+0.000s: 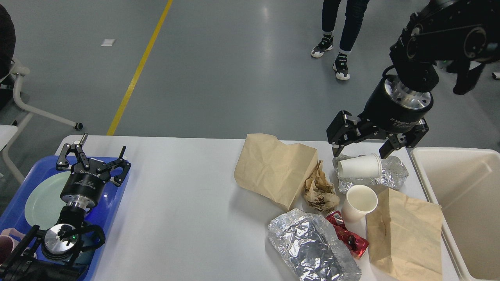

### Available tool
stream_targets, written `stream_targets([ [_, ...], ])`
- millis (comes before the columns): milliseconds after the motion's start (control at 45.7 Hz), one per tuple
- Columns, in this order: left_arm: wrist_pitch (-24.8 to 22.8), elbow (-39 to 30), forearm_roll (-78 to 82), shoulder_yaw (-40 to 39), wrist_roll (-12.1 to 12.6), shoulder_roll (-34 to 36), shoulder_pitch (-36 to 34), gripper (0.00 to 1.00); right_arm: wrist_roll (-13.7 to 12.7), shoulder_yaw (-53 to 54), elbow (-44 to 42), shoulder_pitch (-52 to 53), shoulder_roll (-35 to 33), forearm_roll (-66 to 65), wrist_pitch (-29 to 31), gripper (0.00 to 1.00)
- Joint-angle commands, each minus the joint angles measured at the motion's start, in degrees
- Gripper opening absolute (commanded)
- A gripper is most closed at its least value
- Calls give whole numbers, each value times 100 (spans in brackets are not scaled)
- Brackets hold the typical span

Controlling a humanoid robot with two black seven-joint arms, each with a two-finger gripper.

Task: Tidy desktop
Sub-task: 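Lower the right gripper onto the brown paper bag and grasp it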

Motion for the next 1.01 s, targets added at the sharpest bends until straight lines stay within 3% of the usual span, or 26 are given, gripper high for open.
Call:
stream_targets([
  [0, 0, 0, -7, 4, 9, 0, 8, 97, -523, 96, 386, 55, -59, 17, -159, 97],
  [175, -9, 0, 1, 4, 9, 0, 0, 97, -770, 307, 870, 205, -639, -36, -369, 97],
  [678, -9, 0, 1, 4, 9, 0, 8, 97, -770, 17, 922, -823, -1325, -291, -914, 93],
  [875, -9, 0, 1, 4, 0, 0, 8, 97, -778, -10, 703, -1728, -1396, -414, -1811, 94],
  [985, -9, 0, 1, 4, 9, 0, 8, 97, -770, 17, 457, -2255, -1571, -432, -2022, 95],
])
